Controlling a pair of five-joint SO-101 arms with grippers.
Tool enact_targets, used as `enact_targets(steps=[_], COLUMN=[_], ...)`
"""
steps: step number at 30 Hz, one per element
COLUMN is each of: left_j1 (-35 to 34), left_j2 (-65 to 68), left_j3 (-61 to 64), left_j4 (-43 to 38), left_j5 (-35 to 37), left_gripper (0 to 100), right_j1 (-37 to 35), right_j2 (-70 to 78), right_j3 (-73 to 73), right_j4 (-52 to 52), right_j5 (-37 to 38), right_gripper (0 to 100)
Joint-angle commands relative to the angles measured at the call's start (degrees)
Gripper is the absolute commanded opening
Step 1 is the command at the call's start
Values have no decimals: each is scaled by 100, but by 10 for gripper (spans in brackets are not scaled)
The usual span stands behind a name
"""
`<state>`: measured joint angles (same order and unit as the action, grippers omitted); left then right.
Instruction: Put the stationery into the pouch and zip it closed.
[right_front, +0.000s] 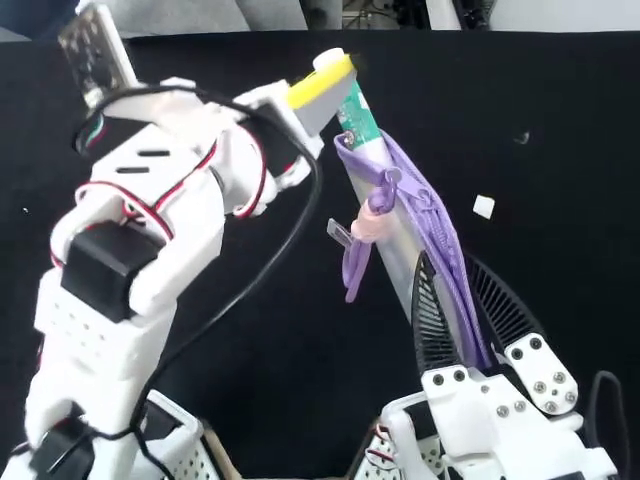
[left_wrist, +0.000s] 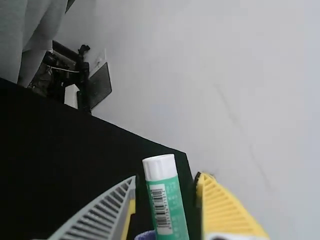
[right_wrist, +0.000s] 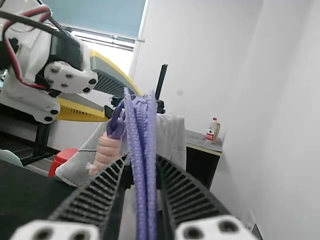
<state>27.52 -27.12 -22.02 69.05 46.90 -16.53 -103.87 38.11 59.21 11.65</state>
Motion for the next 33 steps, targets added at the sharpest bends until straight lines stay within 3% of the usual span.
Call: enact_targets(steps=[1, 19, 33], left_j1=[-48, -295, 154], left_j2=[273, 466, 457], left_j3=[-901, -444, 321], left_j4=[352, 79, -387], left_j5=[88, 246, 492], left_gripper=[206, 221, 220], right_j1=[-18, -18, -18], right_j2=[-444, -435, -444], right_j3=[-277, -268, -303], right_j4=[-18, -18, 35], right_j5=[35, 35, 35], right_gripper=[11, 11, 11])
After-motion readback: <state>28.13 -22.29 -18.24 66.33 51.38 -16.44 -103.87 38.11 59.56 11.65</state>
